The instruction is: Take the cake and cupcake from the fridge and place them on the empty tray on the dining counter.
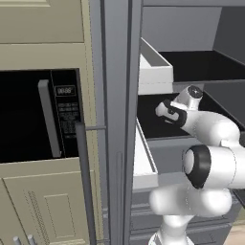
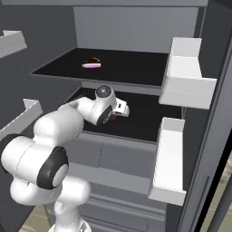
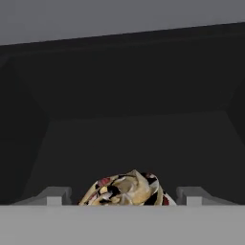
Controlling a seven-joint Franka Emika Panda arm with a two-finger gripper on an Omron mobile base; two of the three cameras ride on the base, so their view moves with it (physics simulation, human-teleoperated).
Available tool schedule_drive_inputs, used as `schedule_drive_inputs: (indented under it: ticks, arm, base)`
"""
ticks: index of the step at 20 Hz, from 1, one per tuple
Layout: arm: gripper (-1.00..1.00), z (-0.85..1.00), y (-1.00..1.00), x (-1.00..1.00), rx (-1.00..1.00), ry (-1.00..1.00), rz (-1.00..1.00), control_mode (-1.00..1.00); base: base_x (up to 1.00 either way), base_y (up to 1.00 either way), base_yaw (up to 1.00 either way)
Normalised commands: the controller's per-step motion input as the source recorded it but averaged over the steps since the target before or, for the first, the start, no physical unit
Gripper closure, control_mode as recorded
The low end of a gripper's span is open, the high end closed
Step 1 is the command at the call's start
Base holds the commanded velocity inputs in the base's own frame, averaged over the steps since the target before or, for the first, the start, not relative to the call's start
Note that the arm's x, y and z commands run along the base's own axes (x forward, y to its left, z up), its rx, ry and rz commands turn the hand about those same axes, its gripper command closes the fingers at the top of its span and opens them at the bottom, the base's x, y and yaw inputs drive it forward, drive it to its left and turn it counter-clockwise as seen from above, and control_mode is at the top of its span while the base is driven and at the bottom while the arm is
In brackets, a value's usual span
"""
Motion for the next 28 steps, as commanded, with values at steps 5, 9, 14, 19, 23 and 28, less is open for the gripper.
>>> schedule_drive_inputs:
  ticks: [5, 9, 14, 19, 23, 28]
  arm:
    - [1.00, 0.00, 0.00, -0.63, 0.05, -0.38, 0.00, -1.00]
    - [1.00, 0.89, 0.00, -0.59, 0.01, -0.21, 0.00, -1.00]
    - [1.00, 1.00, -0.02, -0.66, 0.00, -0.04, 0.00, -1.00]
    - [1.00, 1.00, -0.14, -0.97, 0.00, 0.14, -0.02, -1.00]
    - [1.00, 0.70, -0.03, -1.00, 0.00, 0.15, -0.08, -1.00]
    - [1.00, 0.72, 0.00, -1.00, 0.00, 0.04, -0.05, -1.00]
  base:
    - [0.00, 0.00, 0.00]
    - [0.00, 0.00, 0.00]
    - [0.00, 0.00, 0.00]
    - [0.00, 0.00, 0.00]
    - [0.00, 0.00, 0.00]
    - [0.00, 0.00, 0.00]
